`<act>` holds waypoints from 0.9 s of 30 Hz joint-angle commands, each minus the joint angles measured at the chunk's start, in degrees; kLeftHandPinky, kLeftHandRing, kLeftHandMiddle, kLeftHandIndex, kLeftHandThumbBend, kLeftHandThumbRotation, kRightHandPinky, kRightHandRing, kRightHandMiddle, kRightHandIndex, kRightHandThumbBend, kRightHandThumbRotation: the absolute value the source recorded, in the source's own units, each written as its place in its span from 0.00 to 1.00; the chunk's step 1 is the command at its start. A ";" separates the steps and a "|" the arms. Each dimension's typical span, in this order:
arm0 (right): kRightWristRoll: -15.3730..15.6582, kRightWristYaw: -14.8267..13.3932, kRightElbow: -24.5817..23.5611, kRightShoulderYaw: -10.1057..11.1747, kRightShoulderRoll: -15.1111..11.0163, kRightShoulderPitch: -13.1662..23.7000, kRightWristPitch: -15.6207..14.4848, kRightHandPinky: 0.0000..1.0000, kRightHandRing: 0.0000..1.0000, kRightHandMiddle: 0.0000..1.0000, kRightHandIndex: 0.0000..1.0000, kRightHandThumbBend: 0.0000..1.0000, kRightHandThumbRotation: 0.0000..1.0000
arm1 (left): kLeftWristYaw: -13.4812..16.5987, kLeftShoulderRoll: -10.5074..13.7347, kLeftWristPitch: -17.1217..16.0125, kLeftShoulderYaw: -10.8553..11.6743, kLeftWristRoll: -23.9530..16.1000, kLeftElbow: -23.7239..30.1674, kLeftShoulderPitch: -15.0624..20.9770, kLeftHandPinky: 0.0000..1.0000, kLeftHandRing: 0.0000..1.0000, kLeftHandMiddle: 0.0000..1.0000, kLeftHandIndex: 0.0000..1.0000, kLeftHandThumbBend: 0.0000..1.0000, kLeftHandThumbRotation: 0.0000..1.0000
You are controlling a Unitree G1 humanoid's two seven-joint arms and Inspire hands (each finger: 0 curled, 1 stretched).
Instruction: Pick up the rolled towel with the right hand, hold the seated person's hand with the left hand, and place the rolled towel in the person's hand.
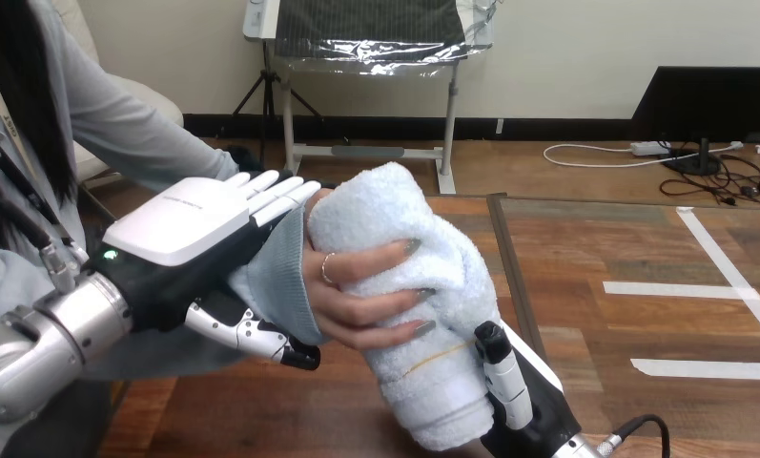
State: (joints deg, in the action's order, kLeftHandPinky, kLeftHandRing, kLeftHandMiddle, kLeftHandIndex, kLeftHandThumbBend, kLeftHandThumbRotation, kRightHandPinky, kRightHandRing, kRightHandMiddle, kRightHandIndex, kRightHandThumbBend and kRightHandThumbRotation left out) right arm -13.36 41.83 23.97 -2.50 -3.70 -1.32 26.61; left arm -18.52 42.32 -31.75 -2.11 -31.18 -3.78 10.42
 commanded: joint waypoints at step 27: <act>1.07 -0.18 3.30 -0.10 -0.26 5.22 5.39 1.00 1.00 1.00 1.00 1.00 0.98 | 9.05 -1.29 -0.37 2.14 -0.74 4.47 -3.98 1.00 1.00 1.00 1.00 1.00 0.80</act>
State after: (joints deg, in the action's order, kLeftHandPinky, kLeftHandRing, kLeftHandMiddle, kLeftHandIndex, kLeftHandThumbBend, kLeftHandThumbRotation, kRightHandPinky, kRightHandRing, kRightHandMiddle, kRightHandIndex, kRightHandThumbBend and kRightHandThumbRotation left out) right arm -12.43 41.61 26.36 -2.41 -4.27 -0.89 29.23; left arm -11.73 41.70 -32.76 -1.98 -31.90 -3.32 6.15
